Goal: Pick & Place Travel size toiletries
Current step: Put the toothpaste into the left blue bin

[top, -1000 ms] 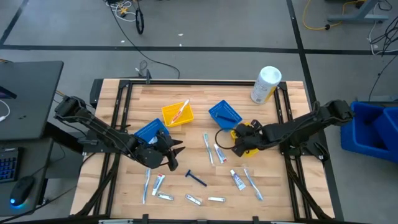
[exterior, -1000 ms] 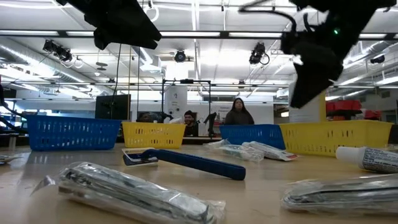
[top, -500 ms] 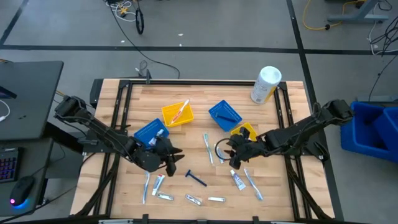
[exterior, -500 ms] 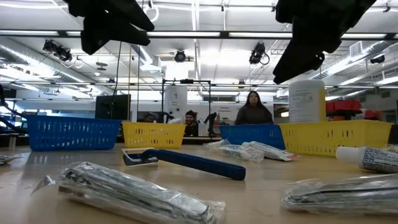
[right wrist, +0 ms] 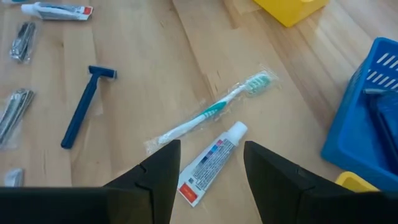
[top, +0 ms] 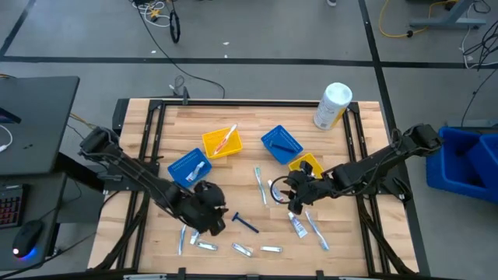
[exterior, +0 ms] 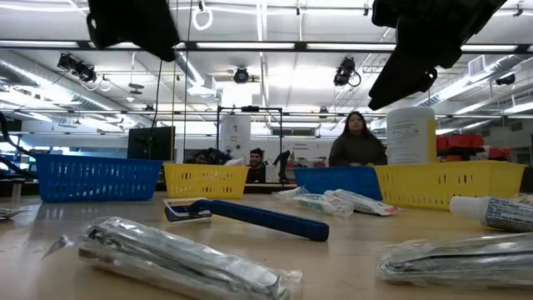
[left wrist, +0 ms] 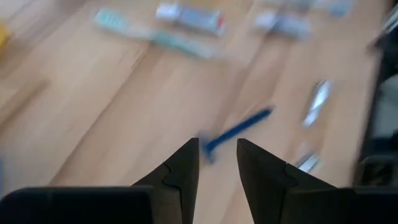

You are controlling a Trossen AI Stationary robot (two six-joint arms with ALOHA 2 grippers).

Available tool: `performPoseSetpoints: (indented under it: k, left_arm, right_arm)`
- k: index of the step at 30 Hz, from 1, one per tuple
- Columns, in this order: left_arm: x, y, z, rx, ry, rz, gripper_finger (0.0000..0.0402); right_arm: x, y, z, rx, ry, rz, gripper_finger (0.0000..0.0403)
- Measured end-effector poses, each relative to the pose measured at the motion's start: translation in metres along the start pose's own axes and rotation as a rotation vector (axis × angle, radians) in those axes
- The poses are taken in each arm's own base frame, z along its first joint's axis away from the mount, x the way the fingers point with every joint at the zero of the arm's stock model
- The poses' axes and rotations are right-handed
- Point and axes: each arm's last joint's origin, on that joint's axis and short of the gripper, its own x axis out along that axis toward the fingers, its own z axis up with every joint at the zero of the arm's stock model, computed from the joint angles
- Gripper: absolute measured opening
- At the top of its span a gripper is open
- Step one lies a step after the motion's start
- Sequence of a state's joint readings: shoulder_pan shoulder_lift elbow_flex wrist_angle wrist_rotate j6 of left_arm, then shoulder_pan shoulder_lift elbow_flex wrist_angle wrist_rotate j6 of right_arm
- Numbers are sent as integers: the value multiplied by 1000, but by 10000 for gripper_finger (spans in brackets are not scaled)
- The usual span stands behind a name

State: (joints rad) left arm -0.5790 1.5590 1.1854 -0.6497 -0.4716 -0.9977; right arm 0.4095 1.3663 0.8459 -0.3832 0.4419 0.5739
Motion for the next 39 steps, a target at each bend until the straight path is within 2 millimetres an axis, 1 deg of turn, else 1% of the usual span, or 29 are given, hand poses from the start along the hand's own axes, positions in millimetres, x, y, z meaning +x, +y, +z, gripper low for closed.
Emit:
performPoseSetpoints:
  k: [2, 6, 11, 15, 18, 21, 26, 28, 33, 39]
  left_arm:
    - [-4, -6, 4, -2, 105, 53, 122]
    - [-12, -15, 11, -125, 188, 72, 147]
    - [-10, -13, 6, -177, 264, 71, 190]
    - [-3, -7, -7, -163, 321, 98, 220]
    - [4, -1, -19, -159, 338, 125, 231]
    - [8, 4, -29, -152, 380, 144, 233]
    - [19, 14, -50, -297, 529, 166, 233]
    - [23, 15, -60, -324, 565, 146, 233]
    - [30, 10, -76, -351, 547, 40, 233]
    - [34, 20, -95, -358, 562, 93, 233]
  right_arm:
    - [0, 0, 0, -7, 2, 0, 187]
    - [0, 0, 0, -7, 2, 1, 193]
    - [0, 0, 0, -7, 1, 1, 201]
    - [0, 0, 0, -8, 4, -1, 205]
    - [0, 0, -1, -10, 7, -3, 206]
    - [0, 0, -1, -10, 7, -3, 209]
    - [0, 0, -1, -10, 8, -2, 206]
    - [0, 0, -1, -10, 8, -2, 203]
    - [0, 0, -1, -10, 8, -2, 204]
    - [0, 0, -1, -10, 7, -2, 208]
